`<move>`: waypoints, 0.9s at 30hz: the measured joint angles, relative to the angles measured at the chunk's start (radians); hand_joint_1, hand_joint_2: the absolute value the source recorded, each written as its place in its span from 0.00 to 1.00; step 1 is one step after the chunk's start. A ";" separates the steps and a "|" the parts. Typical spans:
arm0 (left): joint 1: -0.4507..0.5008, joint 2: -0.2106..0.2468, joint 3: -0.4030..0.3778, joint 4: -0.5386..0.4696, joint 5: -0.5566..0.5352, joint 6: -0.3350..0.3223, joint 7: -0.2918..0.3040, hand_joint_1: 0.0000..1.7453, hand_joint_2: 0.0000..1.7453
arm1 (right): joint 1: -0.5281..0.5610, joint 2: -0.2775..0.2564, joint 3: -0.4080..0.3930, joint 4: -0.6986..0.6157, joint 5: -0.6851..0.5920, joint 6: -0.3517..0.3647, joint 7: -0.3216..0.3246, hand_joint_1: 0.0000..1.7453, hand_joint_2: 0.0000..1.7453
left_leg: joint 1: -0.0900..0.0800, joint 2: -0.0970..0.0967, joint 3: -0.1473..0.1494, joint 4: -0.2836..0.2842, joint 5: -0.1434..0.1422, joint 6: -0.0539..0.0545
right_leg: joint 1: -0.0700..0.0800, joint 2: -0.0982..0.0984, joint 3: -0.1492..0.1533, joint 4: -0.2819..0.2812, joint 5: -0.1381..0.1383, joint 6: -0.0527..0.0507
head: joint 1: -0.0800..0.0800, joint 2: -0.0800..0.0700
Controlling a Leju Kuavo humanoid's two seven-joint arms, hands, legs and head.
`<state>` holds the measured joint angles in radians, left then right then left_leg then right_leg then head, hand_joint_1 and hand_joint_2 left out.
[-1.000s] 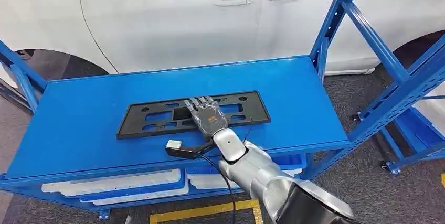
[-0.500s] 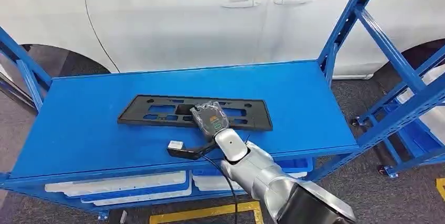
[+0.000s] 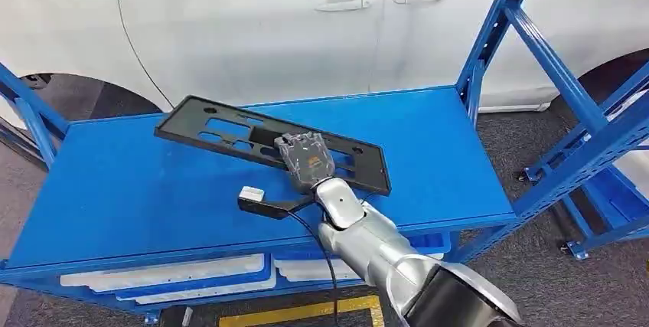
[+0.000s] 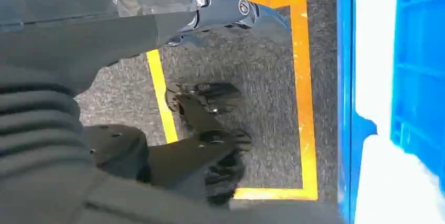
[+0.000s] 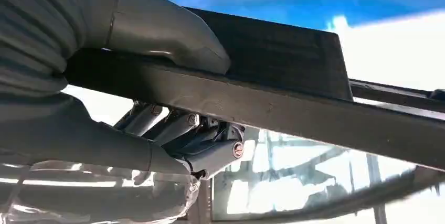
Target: Take the parts from the cabinet and place them on the table.
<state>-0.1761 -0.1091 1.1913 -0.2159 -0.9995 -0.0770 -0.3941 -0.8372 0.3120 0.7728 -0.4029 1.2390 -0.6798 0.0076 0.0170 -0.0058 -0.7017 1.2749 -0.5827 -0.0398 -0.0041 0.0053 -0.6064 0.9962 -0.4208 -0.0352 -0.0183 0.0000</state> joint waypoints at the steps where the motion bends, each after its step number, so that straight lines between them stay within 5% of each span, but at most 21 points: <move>1: 0.002 0.000 0.000 0.000 0.005 0.004 0.001 0.00 1.00 | 0.007 -0.001 -0.016 -0.021 -0.008 -0.002 -0.015 1.00 1.00 | 0.001 0.000 -0.023 0.041 -0.003 -0.002 | 0.000 0.000 0.000 0.000 0.000 0.000 | 0.000 0.000; 3: 0.004 0.002 0.001 0.000 0.020 0.009 0.006 0.00 1.00 | 0.035 -0.003 -0.067 -0.108 -0.079 0.000 -0.098 1.00 1.00 | 0.003 0.000 0.004 -0.033 0.063 -0.003 | 0.000 0.002 0.003 0.003 -0.003 0.001 | 0.000 0.000; 5: 0.006 0.005 0.002 0.000 0.031 0.009 0.005 0.00 1.00 | 0.066 -0.005 -0.120 -0.215 -0.148 0.023 -0.169 1.00 1.00 | 0.004 0.002 0.085 -0.212 0.160 0.002 | 0.000 0.004 0.006 0.008 -0.010 0.007 | 0.000 0.000; 7: 0.010 0.005 0.008 0.000 0.051 0.008 -0.019 0.00 1.00 | 0.093 -0.010 -0.167 -0.328 -0.292 0.075 -0.263 1.00 1.00 | -0.003 0.001 0.113 -0.277 0.151 0.015 | 0.008 0.005 -0.001 0.014 -0.012 0.017 | 0.000 0.000; 10: 0.033 0.006 0.015 0.000 0.077 0.007 -0.048 0.00 1.00 | 0.210 -0.031 -0.237 -0.595 -0.731 0.255 -0.465 1.00 1.00 | -0.004 -0.003 0.109 -0.271 0.151 0.030 | 0.007 0.000 0.000 0.010 -0.013 0.032 | 0.001 0.000; 12: 0.043 0.006 0.026 0.000 0.096 0.000 -0.054 0.00 1.00 | 0.284 -0.053 -0.279 -0.798 -1.035 0.382 -0.541 1.00 1.00 | 0.004 -0.003 0.113 -0.278 0.154 0.046 | 0.006 0.000 -0.012 0.044 -0.045 0.042 | 0.003 0.000; 15: 0.053 0.013 0.040 0.000 0.111 -0.005 -0.064 0.00 1.00 | 0.349 -0.096 -0.330 -1.016 -1.290 0.514 -0.545 1.00 1.00 | 0.001 -0.003 0.114 -0.278 0.150 0.056 | 0.000 0.000 -0.126 0.286 -0.162 0.053 | 0.006 0.000; 16: 0.057 0.016 0.043 0.000 0.113 -0.005 -0.065 0.00 1.00 | 0.380 -0.125 -0.341 -1.082 -1.372 0.593 -0.559 1.00 1.00 | 0.001 -0.003 0.115 -0.277 0.149 0.057 | -0.001 0.000 -0.154 0.341 -0.174 0.055 | 0.007 0.000; 18: 0.063 0.018 0.045 0.000 0.111 -0.005 -0.062 0.00 1.00 | 0.448 -0.173 -0.354 -1.194 -1.487 0.763 -0.608 1.00 1.00 | 0.000 -0.004 0.118 -0.276 0.146 0.057 | -0.002 0.000 -0.140 0.300 -0.129 0.054 | 0.008 0.000; 20: 0.063 0.019 0.045 0.000 0.106 -0.004 -0.052 0.00 1.00 | 0.486 -0.209 -0.363 -1.291 -1.524 0.894 -0.663 1.00 1.00 | 0.000 -0.004 0.125 -0.271 0.139 0.051 | -0.002 -0.001 -0.047 0.110 -0.032 0.047 | 0.008 0.000; 21: 0.062 0.019 0.045 0.000 0.099 -0.004 -0.044 0.00 1.00 | 0.502 -0.226 -0.369 -1.336 -1.522 0.935 -0.687 1.00 1.00 | 0.000 -0.003 0.127 -0.268 0.133 0.048 | -0.001 -0.002 -0.008 0.028 -0.014 0.042 | 0.009 0.000; 25: 0.061 0.024 0.043 0.000 0.086 -0.001 -0.016 0.00 1.00 | 0.555 -0.259 -0.387 -1.436 -1.495 1.004 -0.702 1.00 1.00 | -0.006 0.000 0.130 -0.267 0.133 0.029 | 0.007 0.005 -0.005 0.027 -0.016 0.028 | 0.008 0.000; 26: 0.060 0.029 0.043 0.000 0.086 -0.001 -0.009 0.00 1.00 | 0.561 -0.264 -0.391 -1.447 -1.495 1.015 -0.703 1.00 1.00 | -0.006 -0.001 0.130 -0.263 0.129 0.023 | -0.001 0.002 -0.004 0.017 -0.010 0.018 | 0.008 0.000; 27: 0.061 0.031 0.043 0.000 0.086 -0.001 -0.005 0.00 1.00 | 0.563 -0.268 -0.393 -1.458 -1.498 1.023 -0.703 1.00 1.00 | -0.005 0.000 0.125 -0.248 0.107 0.019 | -0.002 -0.001 -0.004 0.015 -0.007 0.012 | 0.007 0.000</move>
<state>-0.1151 -0.0778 1.2341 -0.2159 -0.9136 -0.0778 -0.3986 -0.2747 0.0439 0.3799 -1.8609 -0.2587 0.3434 -0.6954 0.0121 -0.0057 -0.5772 1.0269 -0.4754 -0.0210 -0.0065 0.0047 -0.6103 1.0110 -0.4277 -0.0229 -0.0111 0.0000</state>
